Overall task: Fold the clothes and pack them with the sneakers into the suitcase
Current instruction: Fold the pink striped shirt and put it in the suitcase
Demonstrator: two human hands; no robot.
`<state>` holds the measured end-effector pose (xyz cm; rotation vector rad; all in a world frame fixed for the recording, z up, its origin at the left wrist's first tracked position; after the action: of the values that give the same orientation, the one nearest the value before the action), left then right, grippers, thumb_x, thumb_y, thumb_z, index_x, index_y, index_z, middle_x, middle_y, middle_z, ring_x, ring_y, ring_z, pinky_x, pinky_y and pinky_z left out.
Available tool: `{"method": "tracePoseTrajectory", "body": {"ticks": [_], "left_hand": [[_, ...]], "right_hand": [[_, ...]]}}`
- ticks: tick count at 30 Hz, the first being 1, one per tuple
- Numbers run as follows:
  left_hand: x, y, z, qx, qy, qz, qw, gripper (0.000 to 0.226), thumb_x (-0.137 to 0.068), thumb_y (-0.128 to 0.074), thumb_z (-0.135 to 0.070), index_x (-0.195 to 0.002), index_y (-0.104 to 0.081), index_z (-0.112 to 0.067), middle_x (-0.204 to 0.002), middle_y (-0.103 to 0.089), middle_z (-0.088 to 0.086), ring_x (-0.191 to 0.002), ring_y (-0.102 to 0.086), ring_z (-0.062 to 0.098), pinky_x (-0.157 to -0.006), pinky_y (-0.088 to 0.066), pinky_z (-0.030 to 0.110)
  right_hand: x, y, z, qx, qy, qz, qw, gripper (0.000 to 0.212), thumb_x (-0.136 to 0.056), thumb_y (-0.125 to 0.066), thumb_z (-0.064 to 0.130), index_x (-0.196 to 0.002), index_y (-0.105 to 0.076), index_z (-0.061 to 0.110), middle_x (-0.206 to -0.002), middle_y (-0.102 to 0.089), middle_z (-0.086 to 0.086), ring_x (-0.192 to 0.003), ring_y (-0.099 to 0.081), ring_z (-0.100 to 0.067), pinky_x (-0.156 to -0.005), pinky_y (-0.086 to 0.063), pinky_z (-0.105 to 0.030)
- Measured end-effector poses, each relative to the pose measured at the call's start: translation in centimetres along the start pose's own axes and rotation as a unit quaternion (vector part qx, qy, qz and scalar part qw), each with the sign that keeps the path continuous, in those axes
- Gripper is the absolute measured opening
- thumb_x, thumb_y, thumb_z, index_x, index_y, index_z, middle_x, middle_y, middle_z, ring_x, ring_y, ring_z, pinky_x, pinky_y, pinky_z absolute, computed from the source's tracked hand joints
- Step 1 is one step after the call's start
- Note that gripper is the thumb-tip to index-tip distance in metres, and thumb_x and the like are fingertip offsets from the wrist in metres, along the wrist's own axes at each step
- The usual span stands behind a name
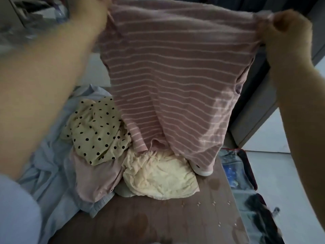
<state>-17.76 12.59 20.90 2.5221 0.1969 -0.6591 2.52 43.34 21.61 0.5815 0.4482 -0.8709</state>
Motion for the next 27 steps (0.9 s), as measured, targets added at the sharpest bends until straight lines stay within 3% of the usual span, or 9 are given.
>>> {"method": "tracePoseTrajectory", "body": {"ticks": [2, 6, 9, 13, 16, 19, 22, 25, 27], "left_hand": [[0.4, 0.1, 1.0, 0.0, -0.034, 0.0, 0.999, 0.02, -0.088, -0.047, -0.036, -0.092, -0.056, -0.019, -0.099, -0.063, 0.007, -0.087, -0.057, 0.01, -0.072, -0.048, 0.024], [4.9, -1.6, 7.5, -0.048, 0.02, 0.148, 0.988, 0.016, -0.089, -0.056, -0.012, -0.103, -0.063, -0.01, -0.097, -0.063, 0.013, -0.087, -0.054, 0.018, -0.077, -0.04, 0.03], [9.1, -1.4, 13.3, -0.094, 0.085, 0.232, 0.964, 0.011, -0.087, -0.062, -0.01, -0.096, -0.062, -0.014, -0.093, -0.064, 0.01, -0.081, -0.055, 0.02, -0.07, -0.041, 0.027], [12.3, 0.8, 18.2, -0.15, 0.129, 0.279, 0.94, 0.015, -0.087, -0.063, -0.012, -0.101, -0.066, -0.007, -0.103, -0.066, 0.017, -0.084, -0.058, 0.024, -0.078, -0.044, 0.032], [14.0, 2.0, 19.6, -0.183, 0.13, 0.332, 0.916, 0.022, -0.083, -0.066, -0.007, -0.105, -0.066, -0.002, -0.106, -0.065, 0.013, -0.092, -0.055, 0.018, -0.082, -0.035, 0.023], [14.7, 3.0, 19.7, -0.174, 0.112, 0.348, 0.914, 0.022, -0.082, -0.066, -0.003, -0.104, -0.067, 0.0, -0.104, -0.066, 0.012, -0.092, -0.055, 0.017, -0.076, -0.037, 0.021], [14.6, 3.9, 19.7, -0.171, 0.088, 0.298, 0.935, 0.018, -0.083, -0.065, -0.005, -0.101, -0.068, 0.0, -0.101, -0.068, 0.014, -0.087, -0.056, 0.019, -0.073, -0.039, 0.021], [14.6, 4.2, 18.9, -0.18, 0.082, 0.284, 0.938, 0.017, -0.084, -0.065, -0.008, -0.1, -0.069, -0.002, -0.096, -0.068, 0.014, -0.083, -0.059, 0.023, -0.07, -0.038, 0.021], [14.6, 4.3, 17.3, -0.164, 0.066, 0.265, 0.948, 0.016, -0.085, -0.064, -0.007, -0.1, -0.068, -0.003, -0.087, -0.067, 0.009, -0.079, -0.06, 0.024, -0.064, -0.038, 0.011]], "right_hand": [[2.2, -0.7, 1.0, -0.032, 0.008, 0.061, 0.998, 0.016, -0.08, -0.063, 0.027, -0.067, -0.054, 0.03, -0.057, -0.058, 0.017, -0.057, -0.05, 0.003, -0.054, -0.042, -0.016], [10.4, -3.6, 0.3, -0.003, 0.054, 0.297, 0.953, 0.016, -0.079, -0.061, 0.018, -0.069, -0.053, 0.027, -0.06, -0.065, 0.012, -0.054, -0.056, -0.003, -0.053, -0.046, -0.021], [19.1, -6.1, -2.1, 0.074, 0.039, 0.452, 0.888, 0.017, -0.086, -0.06, 0.021, -0.073, -0.053, 0.029, -0.071, -0.062, 0.01, -0.057, -0.057, -0.001, -0.057, -0.044, -0.017], [28.9, -8.2, -5.0, 0.157, 0.082, 0.598, 0.782, 0.018, -0.087, -0.052, 0.04, -0.09, -0.063, 0.026, -0.092, -0.068, 0.007, -0.085, -0.061, -0.01, -0.072, -0.041, -0.02], [30.1, -8.9, -6.4, 0.181, 0.072, 0.571, 0.797, 0.052, -0.078, -0.033, 0.063, -0.083, -0.061, 0.021, -0.084, -0.069, 0.001, -0.081, -0.062, -0.017, -0.067, -0.043, -0.025], [28.2, -9.7, -7.6, 0.172, 0.033, 0.495, 0.851, 0.031, -0.09, -0.049, 0.045, -0.079, -0.061, 0.019, -0.077, -0.068, 0.003, -0.072, -0.062, -0.015, -0.063, -0.049, -0.028], [25.6, -10.5, -9.4, 0.173, -0.016, 0.436, 0.883, 0.016, -0.088, -0.059, 0.032, -0.099, -0.062, 0.02, -0.1, -0.059, 0.008, -0.09, -0.06, -0.013, -0.073, -0.047, -0.027], [23.9, -10.8, -11.7, 0.234, -0.069, 0.412, 0.878, 0.055, -0.083, -0.065, 0.033, -0.131, -0.042, 0.018, -0.134, -0.042, -0.004, -0.125, -0.039, -0.023, -0.102, -0.034, -0.034], [23.2, -10.7, -12.1, 0.253, -0.124, 0.401, 0.871, 0.075, -0.08, -0.068, 0.038, -0.141, -0.028, 0.017, -0.143, -0.033, -0.007, -0.132, -0.029, -0.028, -0.108, -0.025, -0.039]]}}
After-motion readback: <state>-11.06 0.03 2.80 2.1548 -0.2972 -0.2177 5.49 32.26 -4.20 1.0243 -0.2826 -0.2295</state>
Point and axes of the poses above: each hand's wrist, its own x-axis away from the middle knuckle, its own y-axis out of the back of the hand, z = x × y, the point moved 2 cm from there along -x, towards the middle knuckle
